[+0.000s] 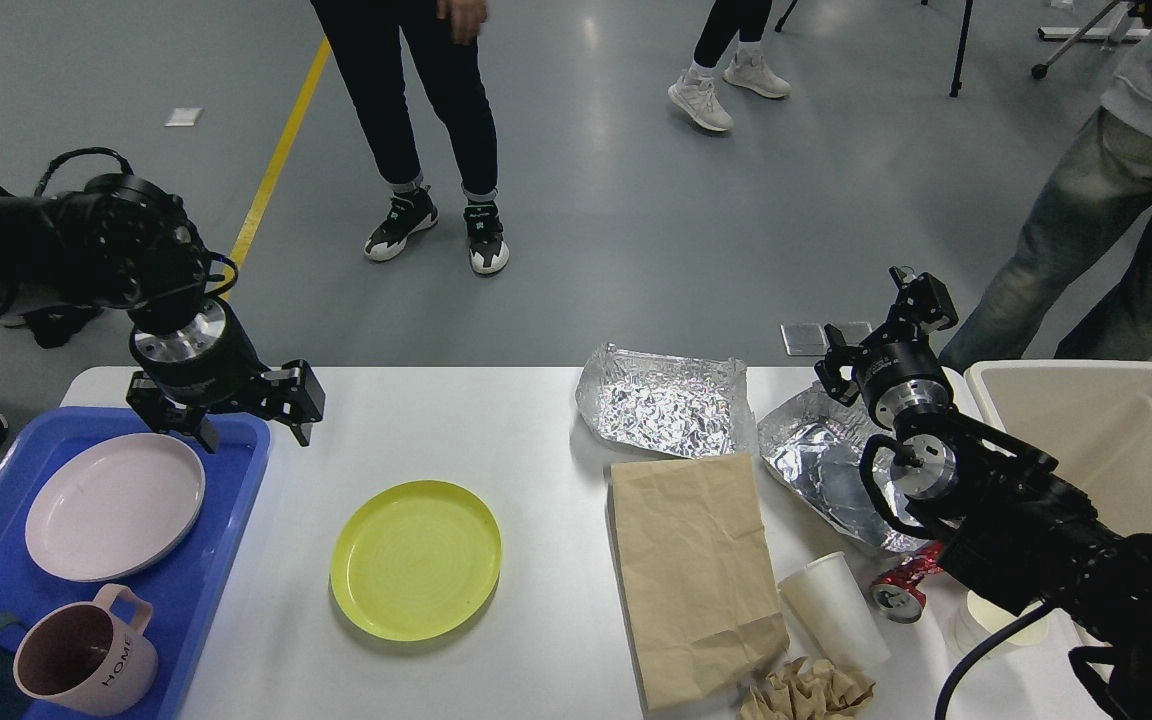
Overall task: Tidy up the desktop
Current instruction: 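Release the mug and raise the left gripper toward the yellow plate, then lower the left gripper to the yellow plate rim and grip it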
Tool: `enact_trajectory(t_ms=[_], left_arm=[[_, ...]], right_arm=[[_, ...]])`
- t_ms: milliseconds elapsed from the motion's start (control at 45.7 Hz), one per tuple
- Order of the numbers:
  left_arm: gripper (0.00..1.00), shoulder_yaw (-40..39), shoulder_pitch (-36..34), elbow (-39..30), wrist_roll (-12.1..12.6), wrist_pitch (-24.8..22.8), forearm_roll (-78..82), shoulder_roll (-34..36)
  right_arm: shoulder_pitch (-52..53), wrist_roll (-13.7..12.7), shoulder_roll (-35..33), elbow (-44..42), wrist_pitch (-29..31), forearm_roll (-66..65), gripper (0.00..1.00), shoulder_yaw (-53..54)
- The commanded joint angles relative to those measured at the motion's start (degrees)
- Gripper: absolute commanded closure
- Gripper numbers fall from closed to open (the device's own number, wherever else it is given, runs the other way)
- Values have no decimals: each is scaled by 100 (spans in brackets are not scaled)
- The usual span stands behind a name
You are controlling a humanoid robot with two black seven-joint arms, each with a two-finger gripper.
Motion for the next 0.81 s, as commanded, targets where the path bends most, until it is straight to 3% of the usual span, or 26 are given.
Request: enact_trajectory(t_ms=[0, 350, 788], left_arm=[[11, -35, 397, 256, 12, 262, 6, -272], [10, -422, 1461, 1126, 39, 499, 50, -685], [10, -404, 1979, 1179, 39, 842, 77, -800]], right_arm=[[0, -5, -5, -1, 0, 0, 0, 2], [0, 3, 4, -1, 0, 0, 0, 2], [0, 3, -5, -1, 0, 0, 0, 2]])
